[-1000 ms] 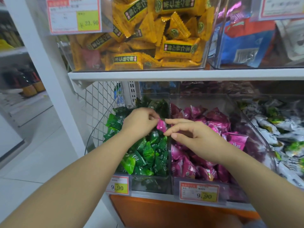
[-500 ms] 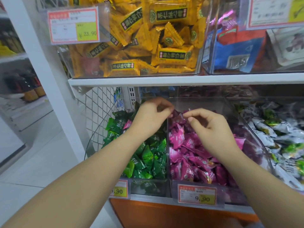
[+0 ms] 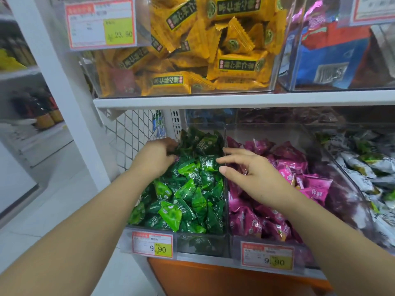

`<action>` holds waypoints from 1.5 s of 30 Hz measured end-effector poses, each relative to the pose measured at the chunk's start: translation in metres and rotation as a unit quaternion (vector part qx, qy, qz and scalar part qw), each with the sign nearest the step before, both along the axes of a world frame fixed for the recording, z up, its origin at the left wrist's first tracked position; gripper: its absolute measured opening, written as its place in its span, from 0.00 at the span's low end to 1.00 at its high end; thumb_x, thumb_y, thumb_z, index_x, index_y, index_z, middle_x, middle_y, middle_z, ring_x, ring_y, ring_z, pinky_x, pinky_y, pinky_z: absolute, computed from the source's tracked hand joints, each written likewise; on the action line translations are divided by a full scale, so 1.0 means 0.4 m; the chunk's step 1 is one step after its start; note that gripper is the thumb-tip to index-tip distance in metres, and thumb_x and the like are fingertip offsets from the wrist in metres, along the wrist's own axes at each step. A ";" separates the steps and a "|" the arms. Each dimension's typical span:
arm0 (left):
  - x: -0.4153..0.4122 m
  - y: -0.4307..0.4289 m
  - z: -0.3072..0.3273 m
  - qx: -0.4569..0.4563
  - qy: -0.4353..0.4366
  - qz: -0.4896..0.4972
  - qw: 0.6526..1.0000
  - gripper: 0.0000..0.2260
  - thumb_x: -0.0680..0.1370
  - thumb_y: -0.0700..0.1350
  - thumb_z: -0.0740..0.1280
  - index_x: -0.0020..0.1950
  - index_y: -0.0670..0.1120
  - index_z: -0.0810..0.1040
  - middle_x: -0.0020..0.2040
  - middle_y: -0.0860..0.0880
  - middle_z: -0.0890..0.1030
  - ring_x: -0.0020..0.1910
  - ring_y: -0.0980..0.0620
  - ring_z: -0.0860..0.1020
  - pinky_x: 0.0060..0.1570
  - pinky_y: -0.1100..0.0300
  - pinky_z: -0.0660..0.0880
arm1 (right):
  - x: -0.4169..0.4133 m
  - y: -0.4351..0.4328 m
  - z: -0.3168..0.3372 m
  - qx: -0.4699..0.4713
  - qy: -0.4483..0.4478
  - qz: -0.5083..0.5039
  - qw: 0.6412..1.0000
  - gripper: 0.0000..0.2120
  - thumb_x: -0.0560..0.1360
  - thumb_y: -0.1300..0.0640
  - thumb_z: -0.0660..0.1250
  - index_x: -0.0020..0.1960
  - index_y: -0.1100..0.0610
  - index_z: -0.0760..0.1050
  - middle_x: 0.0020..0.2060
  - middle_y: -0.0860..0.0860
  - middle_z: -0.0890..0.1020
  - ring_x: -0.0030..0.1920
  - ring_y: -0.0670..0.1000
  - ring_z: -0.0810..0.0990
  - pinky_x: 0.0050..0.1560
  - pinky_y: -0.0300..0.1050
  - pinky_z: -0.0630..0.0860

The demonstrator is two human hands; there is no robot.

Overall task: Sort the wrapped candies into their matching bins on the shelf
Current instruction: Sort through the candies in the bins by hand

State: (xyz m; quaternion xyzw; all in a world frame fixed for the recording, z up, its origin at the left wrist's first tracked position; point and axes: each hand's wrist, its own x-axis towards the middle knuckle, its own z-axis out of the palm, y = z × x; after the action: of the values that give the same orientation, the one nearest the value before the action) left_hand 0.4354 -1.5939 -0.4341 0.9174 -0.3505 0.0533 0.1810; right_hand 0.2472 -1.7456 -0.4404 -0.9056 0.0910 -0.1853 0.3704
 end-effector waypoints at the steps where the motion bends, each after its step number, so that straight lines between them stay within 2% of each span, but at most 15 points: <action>1: 0.000 -0.004 0.000 0.022 0.002 -0.009 1.000 0.16 0.77 0.44 0.68 0.65 0.47 0.75 0.59 0.45 0.80 0.55 0.45 0.78 0.52 0.58 0.74 | 0.001 -0.001 0.000 0.000 0.000 0.000 1.000 0.13 0.76 0.49 0.65 0.60 0.46 0.77 0.69 0.42 0.69 0.64 0.37 0.65 0.50 0.21 0.61; 5: -0.001 -0.015 0.012 0.071 0.009 -0.018 0.997 0.18 0.77 0.45 0.67 0.67 0.46 0.73 0.62 0.45 0.79 0.60 0.45 0.76 0.57 0.58 0.72 | -0.001 -0.002 -0.003 -0.002 0.002 0.003 1.000 0.13 0.76 0.49 0.64 0.61 0.46 0.77 0.68 0.42 0.69 0.63 0.36 0.65 0.47 0.19 0.61; 8: 0.007 -0.020 0.022 0.130 0.016 -0.015 0.991 0.22 0.77 0.46 0.67 0.71 0.46 0.69 0.64 0.45 0.77 0.62 0.44 0.74 0.60 0.56 0.71 | -0.003 -0.002 -0.005 -0.003 -0.002 0.006 1.000 0.14 0.77 0.49 0.64 0.61 0.46 0.77 0.69 0.42 0.69 0.64 0.38 0.65 0.57 0.25 0.61; 11: 0.010 -0.021 0.026 0.134 0.050 -0.014 0.990 0.23 0.76 0.47 0.70 0.69 0.46 0.69 0.60 0.47 0.79 0.58 0.47 0.76 0.56 0.57 0.72 | -0.006 -0.001 -0.002 -0.010 0.005 0.010 1.000 0.14 0.77 0.49 0.63 0.62 0.46 0.76 0.69 0.42 0.68 0.66 0.38 0.65 0.66 0.36 0.60; 14: 0.004 -0.014 0.021 0.126 0.035 -0.004 0.991 0.20 0.75 0.48 0.71 0.64 0.46 0.72 0.53 0.48 0.79 0.50 0.48 0.75 0.48 0.59 0.71 | -0.010 -0.002 0.001 -0.012 0.011 0.012 1.000 0.15 0.77 0.49 0.63 0.63 0.46 0.75 0.70 0.41 0.67 0.66 0.38 0.65 0.67 0.37 0.60; 19: -0.024 0.022 0.020 -0.005 0.002 0.010 1.000 0.14 0.75 0.42 0.70 0.59 0.45 0.77 0.44 0.51 0.75 0.45 0.51 0.73 0.43 0.62 0.67 | -0.014 -0.002 -0.002 -0.004 -0.006 0.004 1.000 0.13 0.77 0.51 0.65 0.61 0.46 0.77 0.67 0.41 0.71 0.64 0.38 0.68 0.63 0.29 0.61; 22: -0.074 0.035 0.044 -0.118 -0.009 0.003 0.993 0.10 0.75 0.42 0.70 0.55 0.47 0.79 0.41 0.53 0.76 0.41 0.54 0.75 0.39 0.63 0.68 | -0.023 -0.001 -0.002 0.027 -0.069 -0.044 0.996 0.10 0.76 0.55 0.66 0.55 0.48 0.80 0.56 0.42 0.79 0.52 0.33 0.75 0.51 0.19 0.63; 25: -0.160 0.010 0.077 -0.232 0.046 -0.048 0.971 0.07 0.74 0.45 0.71 0.52 0.50 0.79 0.42 0.56 0.78 0.42 0.59 0.77 0.37 0.68 0.69 | -0.036 -0.007 0.011 0.068 -0.132 -0.120 0.982 0.07 0.77 0.56 0.65 0.52 0.48 0.80 0.43 0.39 0.81 0.35 0.42 0.78 0.36 0.25 0.70; 26: -0.188 -0.008 0.085 -0.255 0.075 -0.074 0.961 0.08 0.74 0.46 0.71 0.53 0.50 0.79 0.42 0.57 0.77 0.42 0.59 0.77 0.38 0.69 0.70 | -0.039 -0.010 0.015 0.077 -0.153 -0.146 0.974 0.07 0.77 0.56 0.65 0.51 0.49 0.80 0.41 0.39 0.80 0.35 0.46 0.79 0.35 0.27 0.71; 28: -0.239 -0.056 0.089 -0.267 0.109 -0.121 0.950 0.10 0.75 0.46 0.71 0.55 0.50 0.78 0.41 0.58 0.77 0.42 0.58 0.78 0.39 0.69 0.72 | -0.043 -0.016 0.021 0.093 -0.195 -0.184 0.959 0.06 0.77 0.57 0.64 0.49 0.49 0.79 0.41 0.39 0.80 0.39 0.44 0.79 0.41 0.30 0.73; 34: -0.261 -0.151 0.051 -0.189 0.083 -0.159 0.965 0.14 0.78 0.46 0.66 0.63 0.47 0.77 0.57 0.52 0.81 0.56 0.56 0.77 0.61 0.62 0.70 | -0.044 -0.024 0.020 0.102 -0.206 -0.189 0.955 0.06 0.78 0.57 0.64 0.51 0.50 0.78 0.45 0.45 0.82 0.46 0.40 0.79 0.46 0.30 0.72; 37: -0.202 -0.132 0.036 -0.193 0.062 -0.122 0.972 0.12 0.79 0.43 0.64 0.62 0.48 0.78 0.60 0.52 0.80 0.59 0.55 0.76 0.62 0.64 0.68 | -0.041 -0.027 0.011 0.056 -0.169 -0.155 0.972 0.08 0.78 0.57 0.63 0.53 0.48 0.78 0.48 0.43 0.81 0.49 0.41 0.77 0.48 0.27 0.69; 39: -0.161 -0.117 0.019 -0.152 0.027 -0.100 0.983 0.13 0.79 0.42 0.64 0.63 0.48 0.77 0.61 0.52 0.79 0.59 0.53 0.76 0.60 0.65 0.67 | -0.034 -0.027 0.004 0.019 -0.129 -0.119 0.984 0.10 0.78 0.57 0.63 0.56 0.49 0.79 0.50 0.41 0.79 0.51 0.39 0.75 0.49 0.20 0.65; 42: -0.110 -0.115 -0.001 -0.060 -0.036 -0.123 0.990 0.16 0.78 0.45 0.66 0.66 0.50 0.75 0.64 0.50 0.76 0.64 0.50 0.73 0.65 0.54 0.69 | -0.011 -0.030 -0.007 -0.003 -0.071 -0.054 0.996 0.13 0.79 0.56 0.62 0.62 0.49 0.77 0.56 0.43 0.78 0.56 0.39 0.72 0.51 0.16 0.59; 45: -0.091 -0.132 -0.001 0.061 -0.042 -0.155 0.985 0.20 0.77 0.53 0.65 0.70 0.55 0.71 0.73 0.52 0.67 0.73 0.46 0.60 0.71 0.43 0.58 | 0.008 -0.035 -0.016 -0.007 -0.018 0.006 1.000 0.16 0.80 0.53 0.58 0.67 0.46 0.72 0.64 0.46 0.73 0.64 0.42 0.68 0.56 0.21 0.58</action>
State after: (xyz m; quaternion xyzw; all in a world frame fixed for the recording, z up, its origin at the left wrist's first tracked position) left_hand 0.3991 -1.6467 -0.4343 0.8581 -0.4986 0.0409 0.1157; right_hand 0.2505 -1.7598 -0.4468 -0.9054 0.0776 -0.1998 0.3666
